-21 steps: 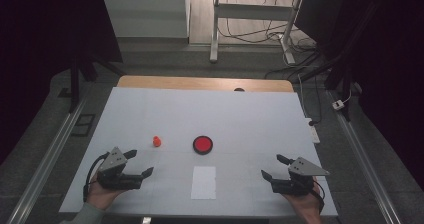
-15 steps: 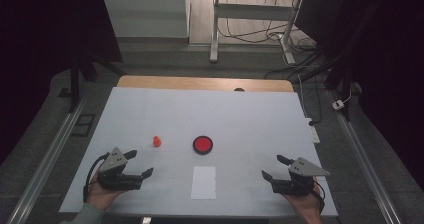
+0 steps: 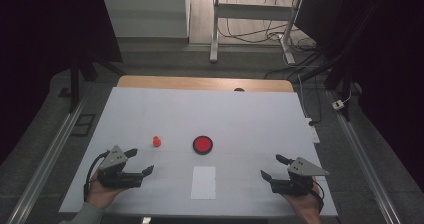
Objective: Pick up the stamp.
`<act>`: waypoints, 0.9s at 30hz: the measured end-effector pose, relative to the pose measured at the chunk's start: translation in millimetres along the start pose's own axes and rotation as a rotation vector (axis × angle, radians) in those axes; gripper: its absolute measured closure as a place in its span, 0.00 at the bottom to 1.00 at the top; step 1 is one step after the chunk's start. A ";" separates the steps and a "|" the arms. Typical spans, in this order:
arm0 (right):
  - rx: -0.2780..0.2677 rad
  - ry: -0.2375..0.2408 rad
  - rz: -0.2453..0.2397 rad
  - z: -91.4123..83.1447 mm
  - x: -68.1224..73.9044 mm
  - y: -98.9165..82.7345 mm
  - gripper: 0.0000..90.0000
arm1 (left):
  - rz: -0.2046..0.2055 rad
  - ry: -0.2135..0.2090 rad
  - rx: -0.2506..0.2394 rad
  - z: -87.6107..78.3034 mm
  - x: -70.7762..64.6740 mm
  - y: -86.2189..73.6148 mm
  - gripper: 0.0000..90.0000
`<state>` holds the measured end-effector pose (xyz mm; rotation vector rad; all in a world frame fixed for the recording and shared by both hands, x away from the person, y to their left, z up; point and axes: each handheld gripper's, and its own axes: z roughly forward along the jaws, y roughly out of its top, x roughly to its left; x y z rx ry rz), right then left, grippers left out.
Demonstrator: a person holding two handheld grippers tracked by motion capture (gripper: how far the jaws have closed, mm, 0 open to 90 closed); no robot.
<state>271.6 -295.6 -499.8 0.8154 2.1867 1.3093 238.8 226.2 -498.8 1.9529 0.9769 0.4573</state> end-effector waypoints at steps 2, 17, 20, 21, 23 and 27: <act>0.003 -0.001 0.001 0.2 0.1 0.6 0.23 | 0.007 0.006 0.009 1.3 1.1 3.9 0.19; 0.011 0.012 -0.009 5.1 4.3 2.5 0.23 | -0.034 0.030 0.055 15.5 28.5 26.4 0.19; 0.016 0.009 -0.009 5.0 3.3 1.3 0.23 | -0.044 0.033 0.065 20.2 34.0 27.5 0.20; 0.016 0.009 -0.009 5.0 3.3 1.3 0.23 | -0.044 0.034 0.070 21.6 34.9 27.6 0.20; 0.017 0.008 -0.007 5.1 3.0 0.8 0.23 | -0.043 0.036 0.083 26.1 37.0 28.1 0.20; 0.021 0.004 -0.009 5.6 3.5 0.8 0.23 | -0.041 0.038 0.104 35.7 40.0 31.0 0.22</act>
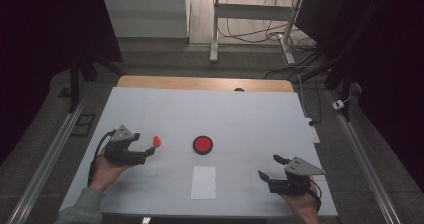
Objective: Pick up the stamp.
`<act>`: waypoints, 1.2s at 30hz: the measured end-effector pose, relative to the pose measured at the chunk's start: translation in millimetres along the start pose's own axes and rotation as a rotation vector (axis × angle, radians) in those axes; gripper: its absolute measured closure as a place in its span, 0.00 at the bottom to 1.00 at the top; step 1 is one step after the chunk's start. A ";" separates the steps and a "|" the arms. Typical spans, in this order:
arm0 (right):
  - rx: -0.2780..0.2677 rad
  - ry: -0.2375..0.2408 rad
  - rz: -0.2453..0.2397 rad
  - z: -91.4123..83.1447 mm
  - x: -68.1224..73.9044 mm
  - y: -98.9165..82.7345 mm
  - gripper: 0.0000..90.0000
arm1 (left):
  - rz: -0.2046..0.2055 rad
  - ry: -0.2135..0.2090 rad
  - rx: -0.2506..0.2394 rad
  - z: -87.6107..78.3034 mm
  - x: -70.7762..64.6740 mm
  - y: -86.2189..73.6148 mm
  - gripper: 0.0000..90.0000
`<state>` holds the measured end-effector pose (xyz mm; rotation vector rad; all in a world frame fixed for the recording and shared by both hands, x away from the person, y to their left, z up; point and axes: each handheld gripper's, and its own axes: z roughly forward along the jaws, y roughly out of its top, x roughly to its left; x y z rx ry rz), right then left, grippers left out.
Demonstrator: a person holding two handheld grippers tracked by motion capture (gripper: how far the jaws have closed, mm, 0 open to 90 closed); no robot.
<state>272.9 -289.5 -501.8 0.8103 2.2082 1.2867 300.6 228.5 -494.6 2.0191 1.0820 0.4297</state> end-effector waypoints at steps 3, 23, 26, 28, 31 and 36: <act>0.000 0.002 -0.001 0.2 0.1 0.1 0.23 | 0.012 0.007 0.018 8.4 1.3 4.1 0.23; 0.008 -0.007 0.001 -2.1 -1.1 -3.0 0.24 | 0.032 0.020 0.108 49.4 9.3 13.5 0.39; 0.007 -0.005 0.000 -1.5 -0.9 -3.3 0.24 | 0.028 0.026 0.114 53.4 10.5 14.1 0.42; 0.009 -0.008 0.000 -1.5 -0.7 -3.3 0.24 | 0.020 0.029 0.119 55.3 12.4 13.9 0.45; 0.008 -0.006 0.002 -1.5 -1.1 -3.7 0.24 | 0.016 0.029 0.128 58.1 14.7 12.5 0.50; 0.008 -0.007 0.003 -2.1 -1.5 -4.1 0.24 | 0.007 0.015 0.140 61.1 17.1 10.8 0.64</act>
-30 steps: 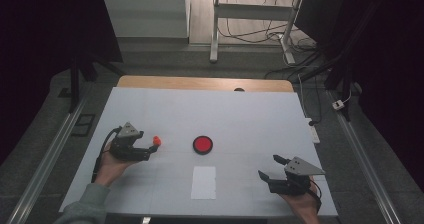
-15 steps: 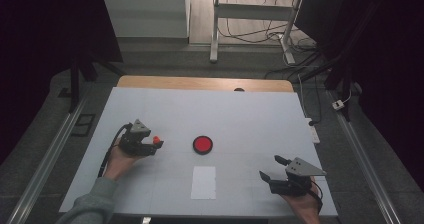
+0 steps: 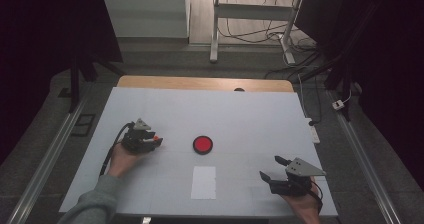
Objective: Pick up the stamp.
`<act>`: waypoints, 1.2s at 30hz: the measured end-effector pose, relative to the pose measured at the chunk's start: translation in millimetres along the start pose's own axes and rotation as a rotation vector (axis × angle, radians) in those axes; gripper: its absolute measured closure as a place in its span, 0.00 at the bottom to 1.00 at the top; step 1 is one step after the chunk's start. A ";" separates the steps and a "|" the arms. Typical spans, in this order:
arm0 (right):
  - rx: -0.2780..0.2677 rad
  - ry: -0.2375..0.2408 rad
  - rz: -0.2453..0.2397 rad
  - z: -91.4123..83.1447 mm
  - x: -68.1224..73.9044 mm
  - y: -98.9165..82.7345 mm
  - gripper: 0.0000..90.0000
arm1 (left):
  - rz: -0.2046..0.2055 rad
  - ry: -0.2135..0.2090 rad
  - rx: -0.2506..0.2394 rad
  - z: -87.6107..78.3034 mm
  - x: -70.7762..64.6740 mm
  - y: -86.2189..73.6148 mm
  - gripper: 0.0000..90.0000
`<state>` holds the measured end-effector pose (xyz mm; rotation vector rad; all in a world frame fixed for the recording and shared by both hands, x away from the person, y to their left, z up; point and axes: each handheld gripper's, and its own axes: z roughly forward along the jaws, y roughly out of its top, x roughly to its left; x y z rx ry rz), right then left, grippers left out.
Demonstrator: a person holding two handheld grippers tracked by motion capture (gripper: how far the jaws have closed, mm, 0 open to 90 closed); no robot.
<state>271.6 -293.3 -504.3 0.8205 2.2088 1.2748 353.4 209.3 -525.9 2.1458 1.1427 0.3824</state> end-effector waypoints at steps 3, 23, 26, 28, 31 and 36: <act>-0.002 -0.001 0.000 -0.6 0.3 0.4 0.24 | 0.002 -0.010 0.012 2.1 0.6 -0.6 0.67; -0.004 -0.007 0.004 -2.7 -0.4 -0.4 0.24 | 0.013 -0.018 0.017 2.7 1.4 -1.2 0.72; -0.005 -0.008 0.004 -3.0 -0.4 -0.3 0.24 | 0.015 -0.017 0.009 1.0 0.6 -0.8 0.72; -0.003 -0.011 0.003 -3.4 -0.3 -0.3 0.24 | 0.017 -0.017 0.005 0.0 0.2 -0.6 0.72; -0.008 -0.010 0.004 -3.8 -0.9 -0.4 0.24 | 0.018 -0.022 -0.004 -1.6 -0.4 -0.2 0.72; -0.010 -0.010 0.003 -4.0 -0.9 -0.1 0.24 | 0.017 -0.043 -0.039 -7.4 -3.3 1.8 0.72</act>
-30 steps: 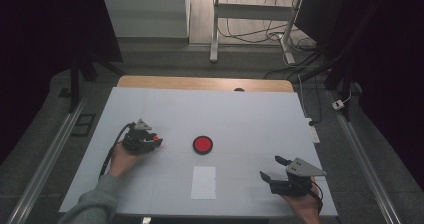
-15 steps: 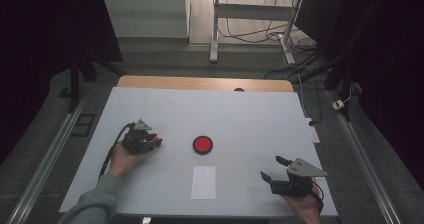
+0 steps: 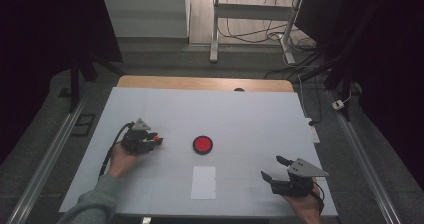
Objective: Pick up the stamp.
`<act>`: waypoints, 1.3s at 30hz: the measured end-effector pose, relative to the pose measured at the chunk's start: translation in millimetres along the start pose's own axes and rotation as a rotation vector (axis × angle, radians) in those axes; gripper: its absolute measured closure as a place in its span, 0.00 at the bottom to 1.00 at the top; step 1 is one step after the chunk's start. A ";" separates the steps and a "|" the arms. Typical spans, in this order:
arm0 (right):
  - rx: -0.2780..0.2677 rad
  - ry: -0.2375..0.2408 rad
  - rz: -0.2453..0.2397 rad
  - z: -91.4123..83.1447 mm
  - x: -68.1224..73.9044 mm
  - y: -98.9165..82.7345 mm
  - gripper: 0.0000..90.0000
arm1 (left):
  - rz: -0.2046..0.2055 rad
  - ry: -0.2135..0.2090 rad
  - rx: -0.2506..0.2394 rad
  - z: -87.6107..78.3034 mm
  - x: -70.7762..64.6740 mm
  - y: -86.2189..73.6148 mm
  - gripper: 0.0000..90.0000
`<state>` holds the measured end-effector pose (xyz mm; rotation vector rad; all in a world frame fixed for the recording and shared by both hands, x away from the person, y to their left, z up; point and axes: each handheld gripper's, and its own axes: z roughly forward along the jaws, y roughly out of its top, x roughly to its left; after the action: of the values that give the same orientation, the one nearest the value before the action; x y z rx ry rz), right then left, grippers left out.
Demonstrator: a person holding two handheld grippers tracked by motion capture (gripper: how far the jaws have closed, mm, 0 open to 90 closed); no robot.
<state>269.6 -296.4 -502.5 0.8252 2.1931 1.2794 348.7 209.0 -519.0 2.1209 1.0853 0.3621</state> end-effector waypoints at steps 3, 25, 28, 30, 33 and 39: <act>0.001 0.002 0.000 1.0 -0.3 0.5 0.24 | -0.008 -0.015 -0.019 -2.4 -0.7 0.2 0.71; 0.001 0.014 0.005 9.2 0.7 4.9 0.24 | -0.007 -0.161 -0.165 -28.4 -28.1 14.2 0.71; 0.005 0.016 -0.004 9.6 2.1 4.8 0.24 | 0.009 -0.177 -0.175 -30.1 -36.1 18.0 0.71; -0.003 0.019 0.003 9.1 2.2 4.4 0.24 | 0.019 -0.191 -0.183 -31.3 -40.7 20.8 0.71; 0.005 0.016 -0.001 8.2 2.7 3.7 0.24 | 0.032 -0.210 -0.193 -32.6 -47.8 25.2 0.71; 0.000 0.019 0.004 6.2 3.6 3.1 0.24 | 0.052 -0.258 -0.205 -31.0 -60.7 31.6 0.71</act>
<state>271.9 -289.0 -502.9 0.8214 2.2078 1.2942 314.1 163.2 -470.6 1.9525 0.8106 0.2073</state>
